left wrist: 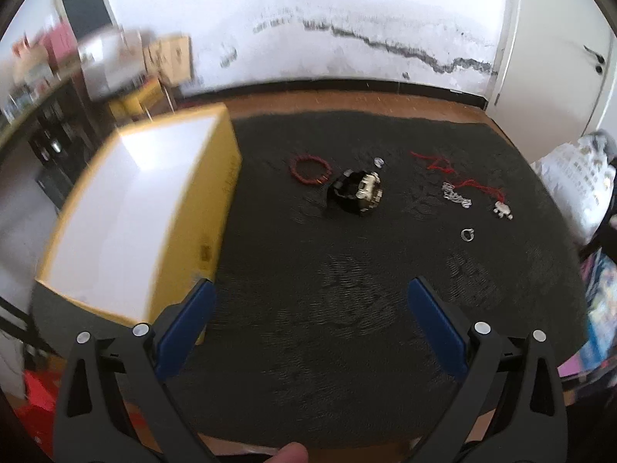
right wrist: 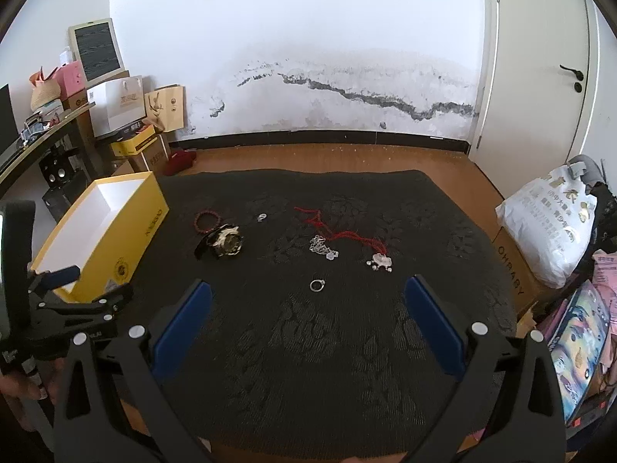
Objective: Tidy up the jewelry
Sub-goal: 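Reach the left tool to the black watch while the right tool reaches the silver pendant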
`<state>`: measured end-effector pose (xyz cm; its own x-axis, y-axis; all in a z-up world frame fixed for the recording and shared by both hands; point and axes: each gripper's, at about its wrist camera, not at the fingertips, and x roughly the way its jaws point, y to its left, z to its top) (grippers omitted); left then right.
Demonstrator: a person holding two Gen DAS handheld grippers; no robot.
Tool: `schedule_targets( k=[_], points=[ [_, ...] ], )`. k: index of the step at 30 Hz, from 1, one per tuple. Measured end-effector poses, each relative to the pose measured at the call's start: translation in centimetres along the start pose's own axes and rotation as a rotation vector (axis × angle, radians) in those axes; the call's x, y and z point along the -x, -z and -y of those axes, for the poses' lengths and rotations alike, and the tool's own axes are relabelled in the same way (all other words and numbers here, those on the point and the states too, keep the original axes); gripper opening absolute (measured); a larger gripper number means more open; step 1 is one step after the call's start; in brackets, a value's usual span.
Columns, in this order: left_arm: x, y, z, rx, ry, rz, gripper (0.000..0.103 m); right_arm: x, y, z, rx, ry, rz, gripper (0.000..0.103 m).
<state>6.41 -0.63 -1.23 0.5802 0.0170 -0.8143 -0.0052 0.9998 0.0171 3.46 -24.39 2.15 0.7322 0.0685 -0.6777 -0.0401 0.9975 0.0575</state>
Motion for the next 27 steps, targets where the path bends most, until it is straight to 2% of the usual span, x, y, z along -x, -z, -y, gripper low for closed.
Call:
schedule_targets(
  k=[2,8,12,15,17,20,27],
  points=[
    [-1.7,-1.2,0.4,0.019,0.005,-0.039,0.097,-1.4,-0.4,0.6,-0.006,-0.002,-0.011,0.097],
    [-5.1,-3.9,2.0,-0.002,0.006,-0.050,0.097,-6.7,-1.5,2.3,-0.014,-0.007,-0.072,0.097],
    [-8.7,-5.2,3.9,-0.024,0.012,-0.078,0.097,-10.6,-2.2,3.7,-0.002,-0.008,-0.111,0.097],
    [-11.6,-5.8,4.2,0.000,0.049,-0.092,0.097,-13.2,-2.5,4.5,-0.017,0.006,-0.136,0.097],
    [-13.3,-6.1,4.0,0.040,0.043,-0.095,0.097,-14.5,-2.5,4.8,-0.040,0.001,-0.146,0.097],
    [-15.4,-6.4,4.9,0.002,-0.010,-0.090,0.097,-16.3,-2.3,4.8,-0.043,-0.012,-0.169,0.097],
    [-18.4,-6.3,6.0,-0.043,-0.047,-0.106,0.097,-18.6,-2.0,5.4,-0.064,-0.038,-0.215,0.097]
  ],
)
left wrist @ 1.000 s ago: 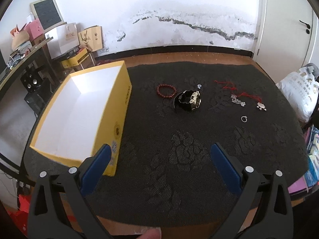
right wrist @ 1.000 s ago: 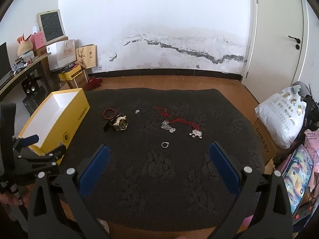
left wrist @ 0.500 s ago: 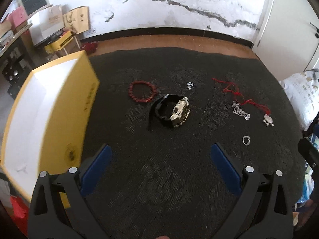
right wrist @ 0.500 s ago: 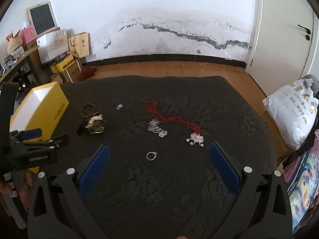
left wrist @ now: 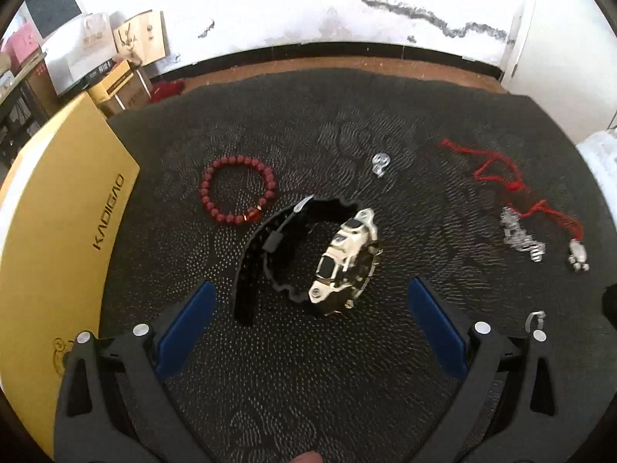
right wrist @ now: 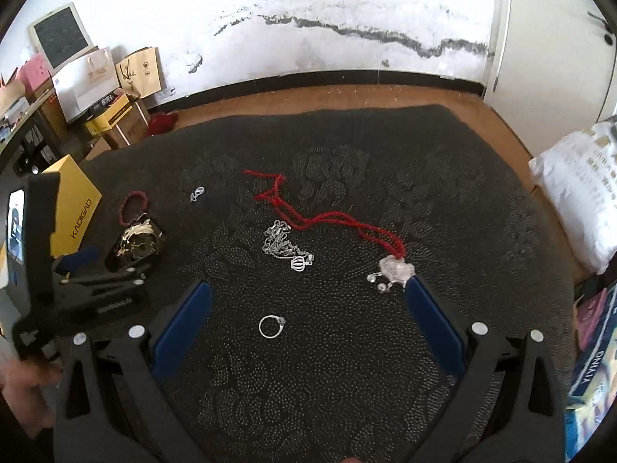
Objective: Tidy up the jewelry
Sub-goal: 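Reach the left tool to the black watch while the right tool reaches the silver pendant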
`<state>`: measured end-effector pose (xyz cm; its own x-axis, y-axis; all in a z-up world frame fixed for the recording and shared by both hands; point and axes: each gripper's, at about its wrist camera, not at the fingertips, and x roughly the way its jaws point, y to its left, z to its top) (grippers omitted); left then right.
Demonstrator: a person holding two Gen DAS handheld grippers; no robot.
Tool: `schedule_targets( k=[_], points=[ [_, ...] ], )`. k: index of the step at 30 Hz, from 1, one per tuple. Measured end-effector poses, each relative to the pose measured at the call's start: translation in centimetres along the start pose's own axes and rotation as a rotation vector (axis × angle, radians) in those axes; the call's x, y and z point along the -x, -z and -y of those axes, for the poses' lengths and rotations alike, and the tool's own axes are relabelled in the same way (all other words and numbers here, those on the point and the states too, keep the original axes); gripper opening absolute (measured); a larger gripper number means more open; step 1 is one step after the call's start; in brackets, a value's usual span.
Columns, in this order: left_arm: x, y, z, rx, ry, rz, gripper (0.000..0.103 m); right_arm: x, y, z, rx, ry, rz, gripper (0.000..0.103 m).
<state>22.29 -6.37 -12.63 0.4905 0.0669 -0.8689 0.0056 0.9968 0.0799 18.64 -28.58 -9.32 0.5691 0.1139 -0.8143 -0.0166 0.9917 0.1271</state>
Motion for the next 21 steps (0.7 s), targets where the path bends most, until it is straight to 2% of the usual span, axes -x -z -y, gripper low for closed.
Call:
schedule_targets(
  k=[3,4,5,7,10,12,18,19,21],
  points=[
    [-1.8,0.0,-0.8,0.034,-0.007,-0.037,0.097,-0.2,-0.4,-0.1,0.012,-0.002,0.004,0.097],
    [-2.2,0.0,-1.4,0.075,0.027,-0.033,0.097,-0.1,-0.5,-0.1,0.014,0.000,0.004,0.097],
    [-2.3,-0.1,-1.6,0.090,0.027,-0.027,0.097,0.0,-0.6,-0.3,0.024,-0.007,0.011,0.097],
    [-2.5,-0.2,-1.3,0.079,0.017,-0.032,0.098,-0.2,-0.7,-0.7,0.048,-0.013,0.023,0.097],
    [-2.4,0.3,-1.0,0.093,0.008,-0.003,0.098,-0.8,-0.8,-1.8,0.112,-0.040,0.022,0.097],
    [-2.1,0.8,-0.7,0.092,0.003,0.015,0.098,-1.0,-0.9,-1.9,0.142,-0.023,0.026,0.097],
    [-1.8,0.6,-1.1,0.071,0.016,-0.004,0.095,-2.0,-1.1,2.3,0.005,-0.012,0.005,0.097],
    [-1.6,0.7,-1.1,0.064,0.017,-0.004,0.091,-2.4,-1.0,2.7,-0.014,-0.014,-0.005,0.096],
    [-1.1,0.6,-0.5,0.029,0.034,0.006,0.074,-3.1,-1.0,2.7,-0.011,-0.030,-0.023,0.085]
  ],
)
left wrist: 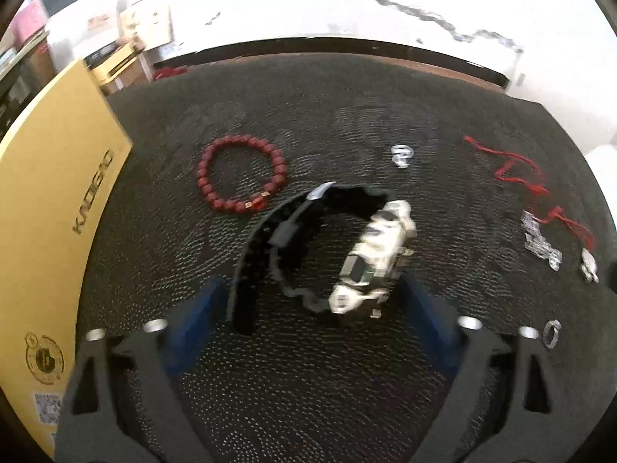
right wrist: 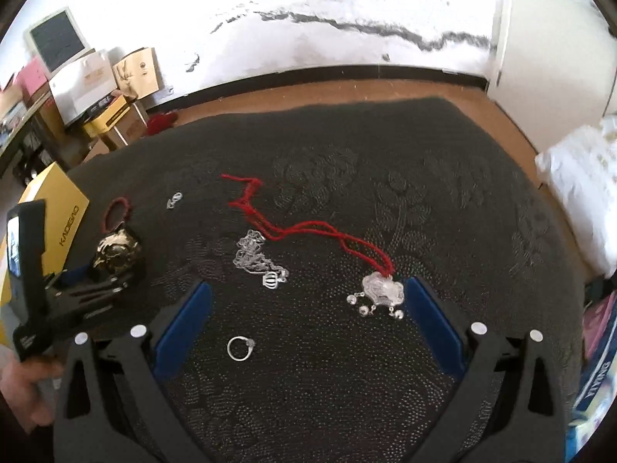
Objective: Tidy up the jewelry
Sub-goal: 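Reach the left tool to the black watch while the right tool reaches the silver pendant, then close the left tool on the black watch while the right tool grips the silver pendant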
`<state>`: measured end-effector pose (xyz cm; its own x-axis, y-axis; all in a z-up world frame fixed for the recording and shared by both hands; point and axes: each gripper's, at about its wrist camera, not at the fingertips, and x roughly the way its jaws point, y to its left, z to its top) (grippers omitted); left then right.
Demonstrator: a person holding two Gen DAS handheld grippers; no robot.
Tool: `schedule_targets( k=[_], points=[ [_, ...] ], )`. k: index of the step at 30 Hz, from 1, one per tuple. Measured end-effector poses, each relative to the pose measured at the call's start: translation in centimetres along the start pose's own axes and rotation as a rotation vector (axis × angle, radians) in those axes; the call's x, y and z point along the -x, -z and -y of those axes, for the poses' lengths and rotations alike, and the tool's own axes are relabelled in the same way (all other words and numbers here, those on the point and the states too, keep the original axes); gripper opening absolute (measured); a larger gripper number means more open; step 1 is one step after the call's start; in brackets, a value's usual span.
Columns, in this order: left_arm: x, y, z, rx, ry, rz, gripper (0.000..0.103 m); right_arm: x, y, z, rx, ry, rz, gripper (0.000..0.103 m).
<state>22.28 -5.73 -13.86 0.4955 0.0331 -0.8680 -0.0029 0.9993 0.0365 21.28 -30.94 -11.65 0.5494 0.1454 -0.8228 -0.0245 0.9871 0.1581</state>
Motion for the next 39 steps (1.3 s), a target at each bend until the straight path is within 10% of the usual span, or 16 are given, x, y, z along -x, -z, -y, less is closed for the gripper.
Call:
schedule_targets(
  k=[7,19,22,26,36,39],
  points=[
    [0.7,0.4,0.7,-0.035,0.016,0.005,0.049,-1.0,0.2,-1.1,0.093,0.073,-0.024,0.082],
    [1.0,0.4,-0.3,-0.035,0.023,-0.005,0.048,-3.5,1.1,3.0,0.001,0.158,-0.091,0.076],
    [1.0,0.5,-0.2,-0.045,0.020,0.003,0.047,-3.4,1.1,3.0,0.002,0.153,-0.080,0.067],
    [1.1,0.4,-0.3,-0.042,0.018,0.001,0.047,-3.0,1.0,2.6,0.011,0.142,-0.075,0.031],
    [2.4,-0.1,-0.2,-0.047,0.010,0.030,0.044,-0.9,1.1,0.9,0.047,0.135,-0.024,0.031],
    [2.9,-0.3,-0.1,-0.050,0.014,0.036,0.018,0.1,0.9,0.7,0.057,0.129,0.001,0.031]
  ],
)
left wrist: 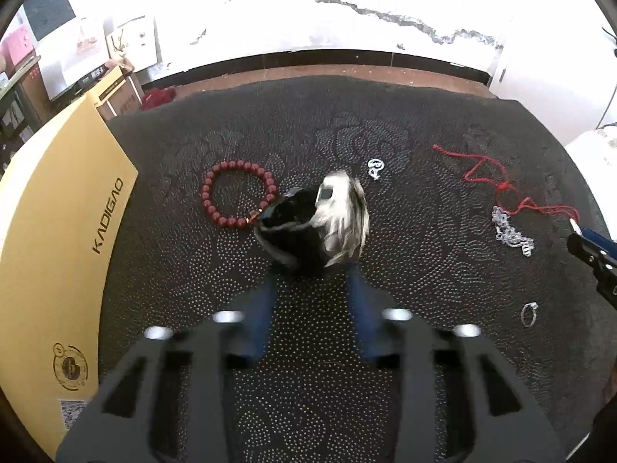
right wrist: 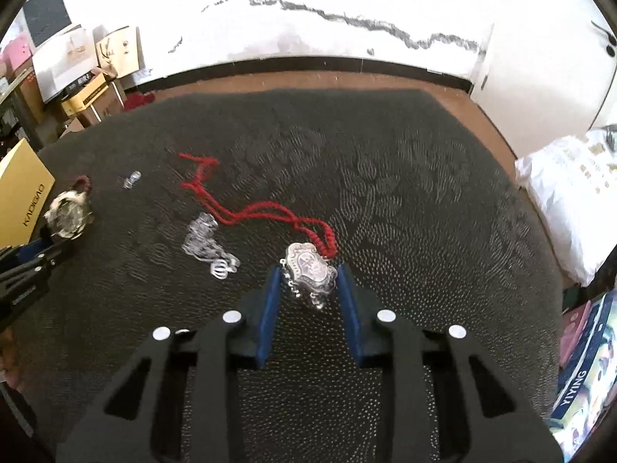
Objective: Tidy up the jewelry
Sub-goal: 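Close the left tool on the black watch while the right tool grips the silver pendant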
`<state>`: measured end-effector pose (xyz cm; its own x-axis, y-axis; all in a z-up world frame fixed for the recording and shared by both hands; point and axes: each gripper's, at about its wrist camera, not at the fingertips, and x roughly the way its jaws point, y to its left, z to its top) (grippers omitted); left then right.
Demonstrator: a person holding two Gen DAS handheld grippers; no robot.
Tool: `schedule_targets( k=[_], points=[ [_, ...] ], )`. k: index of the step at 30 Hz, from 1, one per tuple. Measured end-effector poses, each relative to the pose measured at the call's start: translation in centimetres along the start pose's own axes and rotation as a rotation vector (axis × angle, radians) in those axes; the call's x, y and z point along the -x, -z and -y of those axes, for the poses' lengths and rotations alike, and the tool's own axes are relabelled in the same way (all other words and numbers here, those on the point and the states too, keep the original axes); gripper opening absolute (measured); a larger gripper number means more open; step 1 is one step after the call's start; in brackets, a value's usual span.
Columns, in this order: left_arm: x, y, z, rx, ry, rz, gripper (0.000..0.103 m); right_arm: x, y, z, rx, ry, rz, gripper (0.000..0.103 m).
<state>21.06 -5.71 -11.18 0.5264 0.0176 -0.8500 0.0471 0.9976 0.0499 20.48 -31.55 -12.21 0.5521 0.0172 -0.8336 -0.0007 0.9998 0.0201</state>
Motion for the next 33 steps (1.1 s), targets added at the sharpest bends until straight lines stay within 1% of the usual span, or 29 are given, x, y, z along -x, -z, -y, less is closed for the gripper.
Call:
schedule_targets(
  k=[1,4,5,7,10,13,15,16,17,18,19,21,23,24,27,30,33],
  points=[
    [0.2,0.0,0.0,-0.001,-0.006,0.002,0.014,0.2,-0.1,0.0,-0.003,-0.008,0.003,0.031],
    [0.6,0.2,0.1,-0.010,-0.004,0.009,0.014,0.6,0.1,0.1,-0.004,-0.012,0.000,0.031],
    [0.8,0.3,0.0,-0.008,-0.005,0.017,0.011,0.7,0.1,0.2,-0.005,-0.012,0.000,0.031],
    [1.0,0.5,0.0,-0.010,0.017,0.015,0.005,0.9,0.1,-0.1,-0.001,-0.014,0.002,0.031],
    [1.4,0.4,-0.4,-0.008,0.025,0.023,0.004,1.3,-0.3,-0.2,-0.001,-0.014,0.014,0.031],
    [1.7,0.1,-0.9,-0.012,0.013,0.042,0.004,1.3,-0.4,-0.2,-0.008,-0.018,0.021,0.031],
    [1.5,-0.1,-1.1,-0.004,0.024,0.045,0.007,1.2,-0.4,-0.1,-0.011,-0.020,0.021,0.031],
    [1.2,-0.4,-1.2,-0.006,0.032,0.039,0.015,1.1,-0.5,-0.1,-0.012,-0.022,0.018,0.031],
    [1.2,-0.6,-1.3,0.001,0.036,0.037,0.046,0.9,-0.5,0.0,-0.014,-0.022,0.016,0.031],
    [1.2,-0.7,-1.4,0.014,0.041,0.043,0.068,0.8,-0.5,0.1,-0.018,-0.024,0.013,0.031],
    [1.4,-0.7,-1.4,0.025,0.059,0.060,0.088,0.7,-0.4,0.2,-0.021,-0.026,0.012,0.031],
    [2.1,-1.2,-1.0,-0.002,0.053,0.109,0.088,0.6,-0.4,0.4,-0.028,-0.029,0.011,0.031],
    [2.0,-1.8,-0.6,-0.020,0.083,0.111,0.090,0.5,-0.4,0.4,-0.034,-0.035,0.008,0.031],
    [1.7,-2.0,-0.6,-0.011,0.095,0.102,0.091,0.5,-0.5,0.5,-0.034,-0.035,0.007,0.031],
    [0.0,-2.2,-1.0,0.041,0.091,0.055,0.091,0.3,-0.4,0.6,-0.036,-0.042,0.001,0.031],
    [-1.8,-2.0,-0.6,0.037,0.059,0.012,0.091,0.3,-0.3,0.9,-0.042,-0.048,-0.002,0.031],
    [-3.0,-2.1,0.1,0.036,0.046,0.002,0.091,0.3,-0.2,1.5,-0.049,-0.044,-0.004,0.031]
  ],
)
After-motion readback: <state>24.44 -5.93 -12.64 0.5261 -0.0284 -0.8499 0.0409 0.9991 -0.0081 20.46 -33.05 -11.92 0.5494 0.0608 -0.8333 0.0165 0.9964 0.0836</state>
